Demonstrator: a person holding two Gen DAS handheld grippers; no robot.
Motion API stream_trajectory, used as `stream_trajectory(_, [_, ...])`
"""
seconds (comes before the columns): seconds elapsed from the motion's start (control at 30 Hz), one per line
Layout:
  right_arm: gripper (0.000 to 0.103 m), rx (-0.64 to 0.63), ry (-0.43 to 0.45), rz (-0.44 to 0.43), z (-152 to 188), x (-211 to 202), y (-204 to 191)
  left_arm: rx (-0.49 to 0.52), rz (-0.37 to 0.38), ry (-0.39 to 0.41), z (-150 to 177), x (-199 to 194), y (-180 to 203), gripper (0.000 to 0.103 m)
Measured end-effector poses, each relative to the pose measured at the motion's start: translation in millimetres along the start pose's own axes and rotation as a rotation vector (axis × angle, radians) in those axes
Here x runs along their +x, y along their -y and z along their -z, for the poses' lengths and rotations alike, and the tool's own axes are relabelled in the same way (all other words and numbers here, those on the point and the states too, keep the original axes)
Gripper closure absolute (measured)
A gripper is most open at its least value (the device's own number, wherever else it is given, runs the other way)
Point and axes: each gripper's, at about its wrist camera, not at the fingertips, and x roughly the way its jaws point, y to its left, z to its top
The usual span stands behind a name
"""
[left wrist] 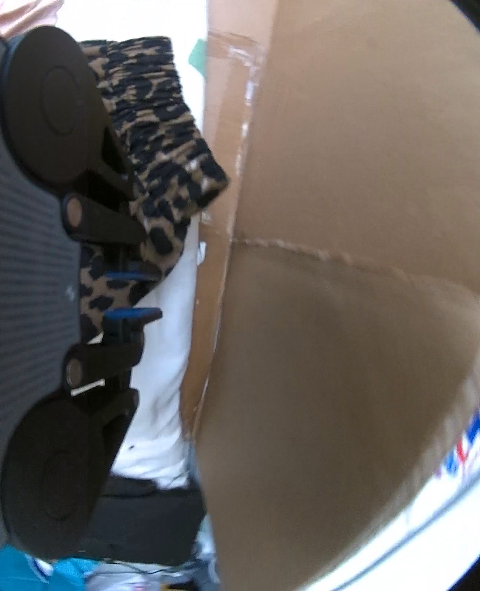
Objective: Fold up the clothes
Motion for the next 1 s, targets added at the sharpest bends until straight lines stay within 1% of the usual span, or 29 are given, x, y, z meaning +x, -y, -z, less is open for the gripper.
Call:
stream_trajectory(0.1, [0.099,0.005,0.012,0.008,-2,-3,-2,0.029,0.036,-0.012,6,-14,7,0.087])
stream_trajectory(0.2, [0.099,-0.014,0.032,0.004,-3,-9,-5,0.068,0.043,-0.063,23,-17,15,0.087])
stream_trajectory(0.3, [0.099,-0.029,0.049,0.011,-4,-13,-8,0.092,0.042,-0.127,43,-11,19,0.087])
stream_trajectory(0.4, [0.099,-0.047,0.063,0.019,-5,-16,-11,0.112,0.047,-0.171,62,-5,19,0.087])
stream_trajectory(0.5, [0.099,-0.064,0.070,0.026,-5,-19,-14,0.163,0.039,-0.185,78,-5,22,0.087])
stream_trajectory(0.63, [0.099,-0.086,0.065,0.020,-6,-18,-16,0.244,0.009,-0.173,90,-8,28,0.087])
stream_trajectory(0.7, [0.099,-0.095,0.061,0.012,-6,-17,-18,0.314,-0.009,-0.169,96,-10,31,0.086])
stream_trajectory(0.8, [0.099,-0.109,0.058,0.009,-5,-17,-21,0.378,-0.027,-0.177,100,-12,32,0.086])
stream_trajectory(0.9, [0.099,-0.113,0.057,0.010,-4,-17,-21,0.429,-0.048,-0.188,109,-12,29,0.082])
stream_trajectory(1.0, [0.099,-0.116,0.048,0.009,-2,-16,-22,0.452,-0.054,-0.216,119,-7,23,0.077])
